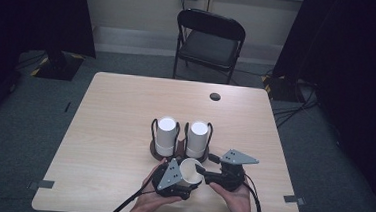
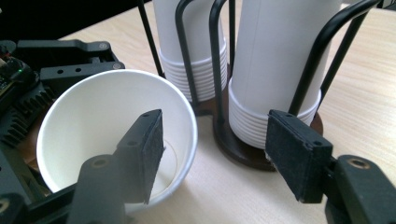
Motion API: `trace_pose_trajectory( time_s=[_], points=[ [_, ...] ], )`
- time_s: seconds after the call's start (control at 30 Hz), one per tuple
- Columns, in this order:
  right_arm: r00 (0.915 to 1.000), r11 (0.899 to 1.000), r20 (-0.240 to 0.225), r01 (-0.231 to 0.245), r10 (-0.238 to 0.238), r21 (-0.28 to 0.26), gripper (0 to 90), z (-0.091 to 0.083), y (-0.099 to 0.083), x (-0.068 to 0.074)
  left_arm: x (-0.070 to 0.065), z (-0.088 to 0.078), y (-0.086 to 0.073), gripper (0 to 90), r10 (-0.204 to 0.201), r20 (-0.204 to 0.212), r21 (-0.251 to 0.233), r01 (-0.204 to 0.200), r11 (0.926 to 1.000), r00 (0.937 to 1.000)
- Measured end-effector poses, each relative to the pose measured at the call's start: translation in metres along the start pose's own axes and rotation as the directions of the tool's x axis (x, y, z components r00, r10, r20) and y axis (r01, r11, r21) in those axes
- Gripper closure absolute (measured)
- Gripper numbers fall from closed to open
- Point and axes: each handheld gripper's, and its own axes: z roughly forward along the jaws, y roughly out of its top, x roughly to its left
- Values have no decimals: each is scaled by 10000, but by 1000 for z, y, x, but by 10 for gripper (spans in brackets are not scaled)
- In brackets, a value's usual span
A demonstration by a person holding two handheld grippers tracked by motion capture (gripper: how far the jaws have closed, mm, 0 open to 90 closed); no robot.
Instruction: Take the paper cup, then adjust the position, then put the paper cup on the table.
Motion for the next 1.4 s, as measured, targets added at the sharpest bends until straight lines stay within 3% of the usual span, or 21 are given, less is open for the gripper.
trace_pose_trajectory(
  time_s=[0.23, 0.43, 0.5, 0.57, 0.73, 0.8, 0.87, 0.97, 1.07, 1.27, 1.4],
  points=[
    [9996, 9966, 217, -147, 165, -813, 347, -6, -6, -4, 4, -5, -3, 221, -242, -107, -48, 242, 9997, 9996],
    [9953, 9835, 740, -480, 617, -1745, 347, -13, -16, -9, 11, -15, -9, 221, -759, -245, -139, 756, 9970, 9968],
    [9928, 9786, 878, -633, 818, -1960, 376, -15, -19, -11, 14, -20, -11, 222, -961, -87, -331, 958, 9949, 9953],
    [9910, 9740, 986, -677, 908, -2163, 404, -16, -21, -12, 16, -26, -12, 222, -1080, -249, -389, 1070, 9935, 9938],
    [9865, 9676, 1304, -645, 987, -2441, 394, -20, -28, -14, 22, -38, -14, 222, -1339, -511, -575, 1309, 9897, 9897],
    [9847, 9661, 1436, -607, 992, -2509, 394, -20, -31, -15, 23, -43, -14, 221, -1391, -892, -513, 1349, 9895, 9863],
    [9837, 9664, 1381, -791, 1154, -2444, 395, -21, -34, -16, 26, -48, -15, 221, -1546, -790, -603, 1501, 9868, 9848],
    [9791, 9626, 1683, -671, 1141, -2625, 391, -23, -40, -19, 29, -56, -16, 220, -1618, -1017, -680, 1554, 9855, 9816],
    [9704, 9602, 2068, -659, 1250, -2713, 373, -24, -46, -23, 35, -63, -17, 220, -1821, -1144, -853, 1730, 9812, 9766],
    [9585, 9585, 2365, -928, 1593, -2694, 320, -26, -56, -33, 49, -77, -19, 220, -2100, -1521, -1034, 1958, 9752, 9658],
    [9478, 9473, 2606, -1001, 1838, -3042, 262, -27, -63, -38, 58, -87, -22, 221, -2747, -1498, -1335, 2559, 9574, 9498]
  ],
)
